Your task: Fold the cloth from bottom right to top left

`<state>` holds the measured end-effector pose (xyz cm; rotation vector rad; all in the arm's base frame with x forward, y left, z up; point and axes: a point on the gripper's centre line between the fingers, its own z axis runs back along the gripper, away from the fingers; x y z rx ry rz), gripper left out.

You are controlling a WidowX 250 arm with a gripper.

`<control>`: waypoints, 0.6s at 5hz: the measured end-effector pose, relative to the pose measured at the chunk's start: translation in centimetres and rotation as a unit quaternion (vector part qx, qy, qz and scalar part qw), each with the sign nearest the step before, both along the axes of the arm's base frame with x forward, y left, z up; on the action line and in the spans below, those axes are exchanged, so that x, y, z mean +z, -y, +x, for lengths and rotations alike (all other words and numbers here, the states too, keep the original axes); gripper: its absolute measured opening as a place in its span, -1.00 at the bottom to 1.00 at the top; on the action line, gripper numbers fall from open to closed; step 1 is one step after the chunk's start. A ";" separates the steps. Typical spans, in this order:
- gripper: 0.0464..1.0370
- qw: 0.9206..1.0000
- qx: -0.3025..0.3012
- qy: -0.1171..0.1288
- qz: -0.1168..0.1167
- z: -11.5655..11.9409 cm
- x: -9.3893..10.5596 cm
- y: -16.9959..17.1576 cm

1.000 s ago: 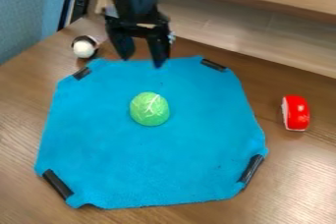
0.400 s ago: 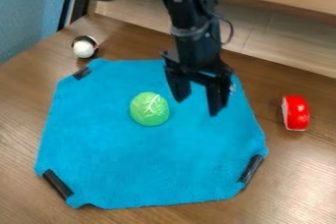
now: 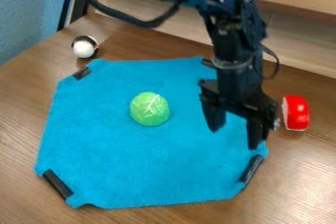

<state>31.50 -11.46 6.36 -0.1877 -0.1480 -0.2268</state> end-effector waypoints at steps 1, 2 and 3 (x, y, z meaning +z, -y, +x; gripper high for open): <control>0.93 1.000 -0.006 -0.004 0.005 -0.3 -0.6 1.3; 0.93 1.000 -0.001 -0.012 0.023 -0.5 -1.8 1.8; 0.93 0.999 0.008 -0.024 0.039 -0.5 -3.1 1.8</control>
